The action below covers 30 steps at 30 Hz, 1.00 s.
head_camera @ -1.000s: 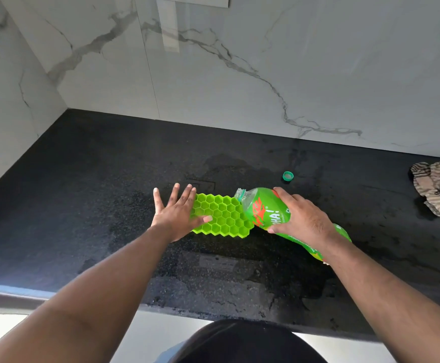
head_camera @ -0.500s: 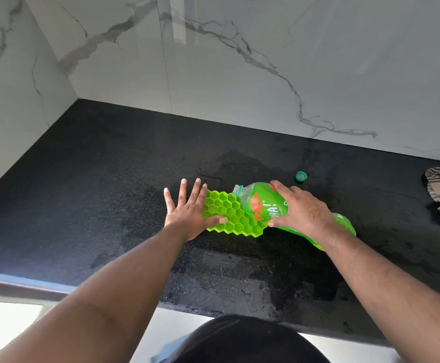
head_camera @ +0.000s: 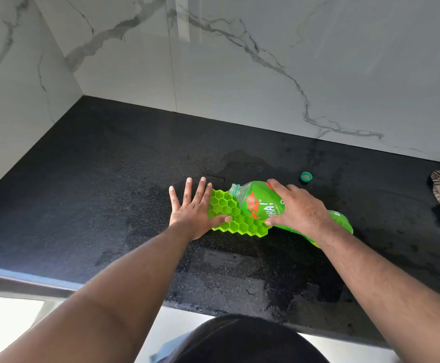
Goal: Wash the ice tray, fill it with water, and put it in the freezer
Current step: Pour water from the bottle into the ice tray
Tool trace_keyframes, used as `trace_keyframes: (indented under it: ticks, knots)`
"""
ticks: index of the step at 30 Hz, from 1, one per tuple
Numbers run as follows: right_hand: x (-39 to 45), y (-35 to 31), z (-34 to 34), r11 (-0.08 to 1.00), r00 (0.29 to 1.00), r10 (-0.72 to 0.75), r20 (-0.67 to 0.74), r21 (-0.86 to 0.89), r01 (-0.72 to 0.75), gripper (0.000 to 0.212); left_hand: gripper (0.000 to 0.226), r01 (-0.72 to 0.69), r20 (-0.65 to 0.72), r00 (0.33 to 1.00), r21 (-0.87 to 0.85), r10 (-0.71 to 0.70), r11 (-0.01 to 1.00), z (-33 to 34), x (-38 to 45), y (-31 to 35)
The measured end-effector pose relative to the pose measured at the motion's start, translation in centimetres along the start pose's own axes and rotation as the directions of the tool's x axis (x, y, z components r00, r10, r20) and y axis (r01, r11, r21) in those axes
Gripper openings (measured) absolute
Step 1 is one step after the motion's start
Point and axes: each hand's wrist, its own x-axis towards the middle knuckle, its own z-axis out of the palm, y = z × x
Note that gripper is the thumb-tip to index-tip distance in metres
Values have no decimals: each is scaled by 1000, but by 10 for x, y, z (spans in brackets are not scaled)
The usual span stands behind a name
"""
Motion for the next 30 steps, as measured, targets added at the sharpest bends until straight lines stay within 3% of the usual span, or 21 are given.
trace_keyframes:
  ticks: [30]
  knots:
    - [-15, 49, 8, 997, 997, 69, 16, 16, -70, 102, 95, 32, 30, 999, 125, -36, 992, -5, -4, 14]
